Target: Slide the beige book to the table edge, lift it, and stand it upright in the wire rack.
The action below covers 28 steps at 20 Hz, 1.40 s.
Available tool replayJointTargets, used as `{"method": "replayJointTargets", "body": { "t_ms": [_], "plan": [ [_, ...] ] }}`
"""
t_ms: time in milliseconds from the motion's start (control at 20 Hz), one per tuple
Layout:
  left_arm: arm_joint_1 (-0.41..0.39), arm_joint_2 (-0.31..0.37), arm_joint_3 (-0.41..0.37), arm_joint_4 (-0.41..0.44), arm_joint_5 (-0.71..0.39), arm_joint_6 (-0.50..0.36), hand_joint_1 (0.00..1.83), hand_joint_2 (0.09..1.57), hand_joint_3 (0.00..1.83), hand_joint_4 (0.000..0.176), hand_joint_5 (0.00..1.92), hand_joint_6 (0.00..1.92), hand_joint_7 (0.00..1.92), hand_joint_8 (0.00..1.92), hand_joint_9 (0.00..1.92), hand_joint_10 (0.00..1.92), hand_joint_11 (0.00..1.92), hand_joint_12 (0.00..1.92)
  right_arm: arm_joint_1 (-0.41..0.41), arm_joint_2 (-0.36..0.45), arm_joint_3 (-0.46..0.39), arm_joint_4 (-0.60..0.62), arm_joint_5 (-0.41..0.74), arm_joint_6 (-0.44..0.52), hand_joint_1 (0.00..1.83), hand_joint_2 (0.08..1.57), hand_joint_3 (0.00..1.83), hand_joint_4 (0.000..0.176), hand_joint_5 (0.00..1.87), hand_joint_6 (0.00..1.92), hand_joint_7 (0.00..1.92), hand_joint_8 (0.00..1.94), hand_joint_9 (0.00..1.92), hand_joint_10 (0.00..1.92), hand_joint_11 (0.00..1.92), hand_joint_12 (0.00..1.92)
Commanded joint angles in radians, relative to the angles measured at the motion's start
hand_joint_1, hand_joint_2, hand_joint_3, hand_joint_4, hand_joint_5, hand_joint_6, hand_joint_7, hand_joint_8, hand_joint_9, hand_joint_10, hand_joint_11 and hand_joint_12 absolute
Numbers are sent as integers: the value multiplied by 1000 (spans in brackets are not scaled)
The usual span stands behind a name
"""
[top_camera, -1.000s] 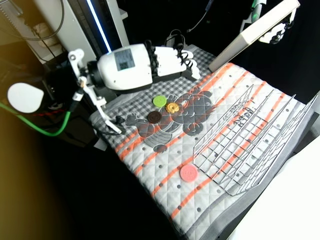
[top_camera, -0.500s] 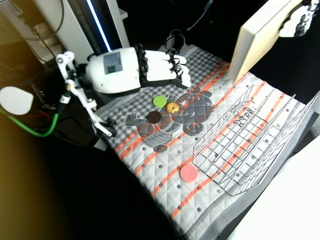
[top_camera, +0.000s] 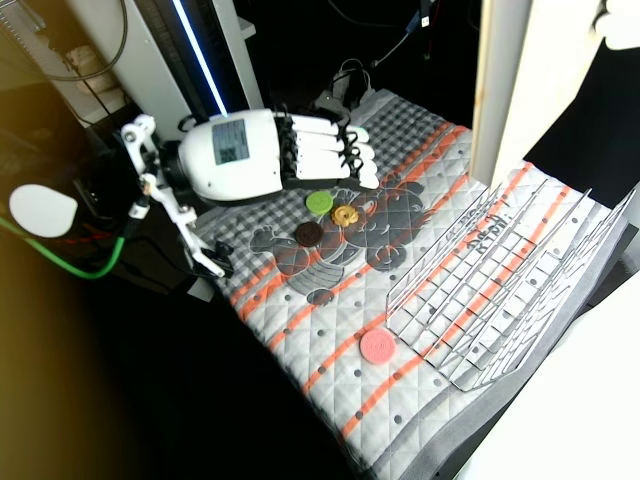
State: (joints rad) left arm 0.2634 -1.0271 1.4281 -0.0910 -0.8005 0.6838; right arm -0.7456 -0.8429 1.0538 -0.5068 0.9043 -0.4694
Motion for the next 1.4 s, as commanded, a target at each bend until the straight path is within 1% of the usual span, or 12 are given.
{"method": "replayJointTargets", "body": {
  "t_ms": [0,250,300,400,700,800,850,900,1100,1200,1250,1350],
  "plan": [
    [-21,-8,13,-46,-144,-10,1501,1041,0,0,1080,655,1084,605,1194,719,914,1443,4,-2,-1,55,109,3,24,1399,2,0,351,1,358,0,374,1,213,422],
    [1,-83,57,-97,-146,-10,1503,1033,0,0,1114,558,1137,518,1203,744,917,1439,-4,-11,6,60,109,3,12,1390,3,0,368,0,396,0,405,0,170,551],
    [9,-101,70,-111,-146,-16,1423,1030,2,0,1100,640,1166,504,1187,873,1017,1087,-4,-17,9,61,109,3,2,1385,0,0,362,0,385,0,391,0,158,547],
    [24,-137,99,-125,-146,-44,1399,1054,0,0,1025,704,1111,678,1130,1015,1060,919,-5,-25,15,61,112,3,11,1388,2,0,366,0,382,0,379,0,166,480],
    [35,-194,155,-152,-135,-63,1394,1071,0,0,956,826,1082,712,1105,1046,1024,905,-11,-26,15,61,117,3,0,1392,3,0,342,0,373,3,382,2,169,464],
    [29,-203,167,-152,-142,-71,1397,1054,1,0,995,786,1113,671,1141,954,1049,824,-13,-28,16,61,117,3,0,1391,2,0,333,0,369,1,366,0,157,456],
    [28,-204,167,-151,-146,-71,1405,1032,0,0,1077,570,1182,601,1196,936,1076,860,-13,-29,16,61,117,3,0,1375,0,0,326,0,368,1,367,2,169,461],
    [27,-207,169,-151,-147,-71,1404,1019,1,0,1100,553,1220,515,1223,892,1081,879,-13,-31,17,61,118,3,0,1375,0,0,323,0,366,0,368,2,171,462],
    [29,-238,191,-151,-148,-70,1407,1014,0,0,1115,504,1234,496,1244,862,1054,877,-13,-36,22,60,123,3,0,1379,0,0,325,2,374,3,391,10,204,472],
    [32,-265,212,-151,-140,-72,1396,1069,1,0,989,711,1081,753,1092,1068,1036,905,-16,-43,29,60,128,3,0,1364,0,0,321,0,371,1,379,4,187,457],
    [32,-271,217,-151,-141,-72,1407,1032,0,0,1113,472,1173,636,1188,958,1040,901,-16,-44,30,60,130,3,0,1359,0,0,325,0,383,1,390,2,216,402],
    [32,-278,221,-151,-145,-74,1402,1042,7,0,1060,580,1133,685,1150,970,1063,858,-16,-44,30,60,135,3,0,1359,0,0,328,1,384,1,386,0,215,386]
  ]
}}
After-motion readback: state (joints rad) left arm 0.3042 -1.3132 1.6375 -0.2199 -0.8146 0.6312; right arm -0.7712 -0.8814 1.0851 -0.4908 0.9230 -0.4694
